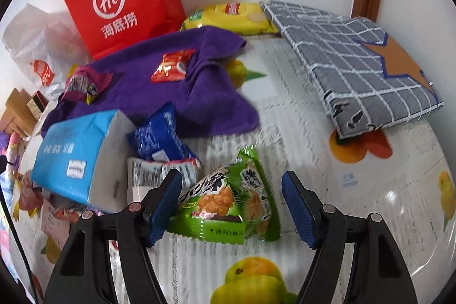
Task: Organize snacks
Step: 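Grasp the green snack bag with the right tool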
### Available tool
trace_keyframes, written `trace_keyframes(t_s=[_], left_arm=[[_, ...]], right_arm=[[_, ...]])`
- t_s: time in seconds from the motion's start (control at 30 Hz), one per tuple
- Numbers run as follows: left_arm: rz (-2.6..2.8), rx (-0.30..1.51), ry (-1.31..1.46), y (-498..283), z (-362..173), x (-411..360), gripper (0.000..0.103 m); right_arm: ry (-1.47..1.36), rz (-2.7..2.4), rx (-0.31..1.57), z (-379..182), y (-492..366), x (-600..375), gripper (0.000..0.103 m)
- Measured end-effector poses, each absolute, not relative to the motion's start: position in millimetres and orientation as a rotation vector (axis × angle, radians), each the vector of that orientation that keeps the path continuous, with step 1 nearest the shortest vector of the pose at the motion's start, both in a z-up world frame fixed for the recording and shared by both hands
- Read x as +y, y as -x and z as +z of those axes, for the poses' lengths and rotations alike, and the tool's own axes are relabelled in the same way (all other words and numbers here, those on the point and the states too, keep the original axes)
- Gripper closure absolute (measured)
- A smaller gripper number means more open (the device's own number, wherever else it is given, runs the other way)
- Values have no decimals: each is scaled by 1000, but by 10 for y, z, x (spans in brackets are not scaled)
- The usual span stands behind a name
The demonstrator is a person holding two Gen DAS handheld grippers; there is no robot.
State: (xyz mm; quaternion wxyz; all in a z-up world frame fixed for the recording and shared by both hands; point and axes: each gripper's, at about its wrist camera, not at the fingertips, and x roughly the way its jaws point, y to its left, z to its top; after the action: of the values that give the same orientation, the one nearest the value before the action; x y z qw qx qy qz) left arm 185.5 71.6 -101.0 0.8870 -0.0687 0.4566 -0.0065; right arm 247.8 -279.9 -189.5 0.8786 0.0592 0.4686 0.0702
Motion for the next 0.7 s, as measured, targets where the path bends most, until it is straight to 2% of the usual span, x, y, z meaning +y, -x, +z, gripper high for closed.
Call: trace_keyframes(t_s=[0.1, 0.23, 0.53, 0.7], left_arm=[[0, 969, 192, -1830, -1070, 843, 22], [41, 988, 188, -1773, -1151, 961, 22], [68, 1039, 200, -1764, -1369, 1062, 23], [18, 995, 222, -1822, -1268, 1019, 23]], right_arm=[[-135, 144, 984, -1923, -2417, -2819, 31], [-130, 169, 967, -1865, -2293, -2830, 42], [-94, 227, 947, -1823, -1880, -2765, 44], [-73, 275, 936, -1807, -1714, -2657, 44]])
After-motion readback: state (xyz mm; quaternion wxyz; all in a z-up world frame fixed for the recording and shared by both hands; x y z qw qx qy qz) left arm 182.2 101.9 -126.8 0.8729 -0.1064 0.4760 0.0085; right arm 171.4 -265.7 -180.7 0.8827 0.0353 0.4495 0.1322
